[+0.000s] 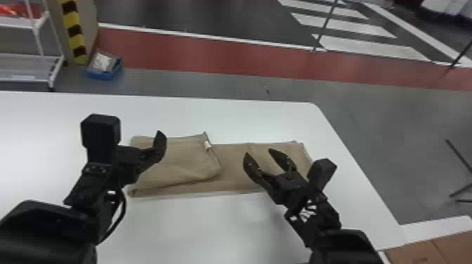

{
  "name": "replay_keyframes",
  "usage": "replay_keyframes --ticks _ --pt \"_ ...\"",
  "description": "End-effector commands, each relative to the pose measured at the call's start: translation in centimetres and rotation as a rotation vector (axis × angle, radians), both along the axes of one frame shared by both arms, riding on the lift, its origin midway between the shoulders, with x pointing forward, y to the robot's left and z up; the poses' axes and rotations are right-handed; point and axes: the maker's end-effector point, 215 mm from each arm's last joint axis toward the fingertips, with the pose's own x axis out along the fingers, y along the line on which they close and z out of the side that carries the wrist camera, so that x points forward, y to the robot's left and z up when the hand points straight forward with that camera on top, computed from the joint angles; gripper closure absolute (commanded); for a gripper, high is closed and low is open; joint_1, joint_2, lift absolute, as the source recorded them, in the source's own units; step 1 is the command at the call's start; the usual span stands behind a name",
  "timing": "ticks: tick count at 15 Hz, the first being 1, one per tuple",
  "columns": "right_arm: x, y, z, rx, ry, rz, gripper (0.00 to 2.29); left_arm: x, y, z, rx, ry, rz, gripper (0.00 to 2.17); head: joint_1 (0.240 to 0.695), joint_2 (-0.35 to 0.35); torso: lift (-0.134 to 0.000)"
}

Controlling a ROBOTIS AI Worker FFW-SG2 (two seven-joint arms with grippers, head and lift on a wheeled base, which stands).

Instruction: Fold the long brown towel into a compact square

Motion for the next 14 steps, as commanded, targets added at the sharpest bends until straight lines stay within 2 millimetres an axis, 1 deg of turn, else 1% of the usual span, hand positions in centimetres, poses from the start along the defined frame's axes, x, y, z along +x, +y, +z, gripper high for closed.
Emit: replay_keyframes --ticks 1,2,3,4,6,8,11,12,14 --pt "1.7 6.7 -0.6 -0.009 0.057 0.081 0.22 -0.1 5.8 0.0 0.014 -0.042 0.071 0.04 0.695 -0.178 -0.125" --pt "2.4 8.6 -0.6 -0.013 0.064 0.090 0.22 -0.5 7.1 -0.5 0.021 -0.038 0.087 0.04 0.695 -0.128 -0.125" --pt "2.9 10.5 -0.2 -0.017 0.061 0.107 0.27 -0.6 7.4 -0.2 0.019 -0.052 0.085 0.04 0.695 -0.089 -0.125" --pt "3.6 11.3 -0.5 -0.024 0.083 0.105 0.29 -0.9 7.7 -0.4 0.026 -0.057 0.079 0.04 0.695 -0.028 -0.125" --pt "4.4 12.3 -0.8 -0.062 0.089 0.092 0.29 -1.0 7.5 -0.9 0.030 -0.047 0.064 0.04 0.695 0.009 -0.125" --pt "4.7 12.1 -0.8 -0.069 0.089 0.082 0.29 -1.1 7.2 -1.5 0.032 -0.040 0.049 0.04 0.695 0.024 -0.125" --pt "5.4 12.0 -1.1 -0.089 0.107 0.083 0.29 -0.8 7.1 -1.6 0.029 -0.041 0.043 0.04 0.695 0.028 -0.125" --pt "5.4 12.0 -1.9 -0.093 0.137 0.085 0.38 -0.8 7.0 -1.7 0.029 -0.041 0.041 0.04 0.695 0.028 -0.125" --pt "5.4 12.0 -2.5 -0.109 0.161 0.089 0.40 -0.7 6.9 -1.5 0.029 -0.044 0.040 0.04 0.695 0.027 -0.125"
